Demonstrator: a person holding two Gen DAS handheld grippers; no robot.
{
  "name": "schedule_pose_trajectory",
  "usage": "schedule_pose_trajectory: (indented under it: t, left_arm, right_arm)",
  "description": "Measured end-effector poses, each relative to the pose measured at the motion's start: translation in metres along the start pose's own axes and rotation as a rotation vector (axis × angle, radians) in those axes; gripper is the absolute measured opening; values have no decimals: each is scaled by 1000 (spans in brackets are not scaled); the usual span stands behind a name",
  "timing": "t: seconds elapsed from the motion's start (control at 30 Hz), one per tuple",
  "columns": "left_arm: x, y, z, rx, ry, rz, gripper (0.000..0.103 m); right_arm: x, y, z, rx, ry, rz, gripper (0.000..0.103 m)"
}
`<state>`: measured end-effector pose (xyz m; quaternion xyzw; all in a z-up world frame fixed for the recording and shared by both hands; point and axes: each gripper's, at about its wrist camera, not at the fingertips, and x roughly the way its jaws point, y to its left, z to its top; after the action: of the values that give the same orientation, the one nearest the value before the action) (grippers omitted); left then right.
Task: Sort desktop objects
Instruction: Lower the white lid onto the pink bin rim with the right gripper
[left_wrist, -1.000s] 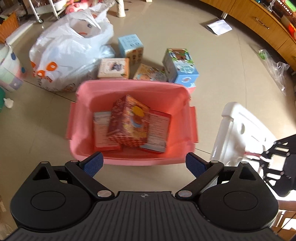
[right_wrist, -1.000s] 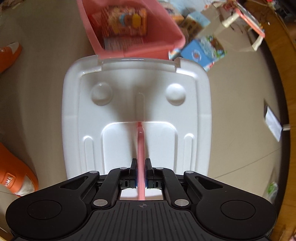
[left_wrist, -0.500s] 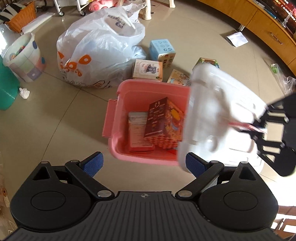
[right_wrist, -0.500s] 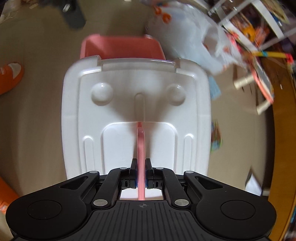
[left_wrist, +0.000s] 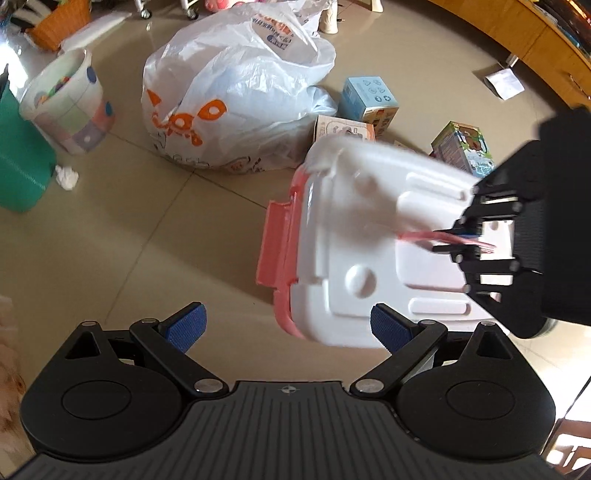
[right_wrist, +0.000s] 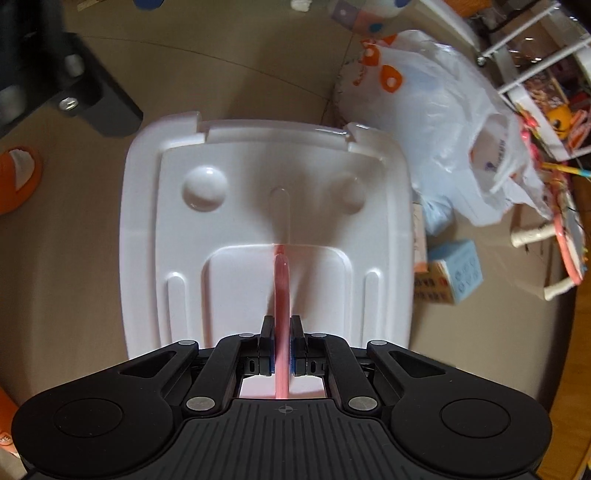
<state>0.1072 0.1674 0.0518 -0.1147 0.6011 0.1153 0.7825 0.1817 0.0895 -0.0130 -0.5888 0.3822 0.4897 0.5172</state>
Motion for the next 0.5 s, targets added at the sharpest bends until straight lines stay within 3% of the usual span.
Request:
schedule_pose_trajectory:
  t: [0.2, 0.5]
  left_arm:
    - [11, 8, 2, -24, 33, -5, 98]
    - [12, 1, 3, -2, 39, -20, 98]
  right_arm:
    - [19, -1, 14, 14, 14, 52, 5]
    - [21, 7, 12, -34, 16, 30, 6]
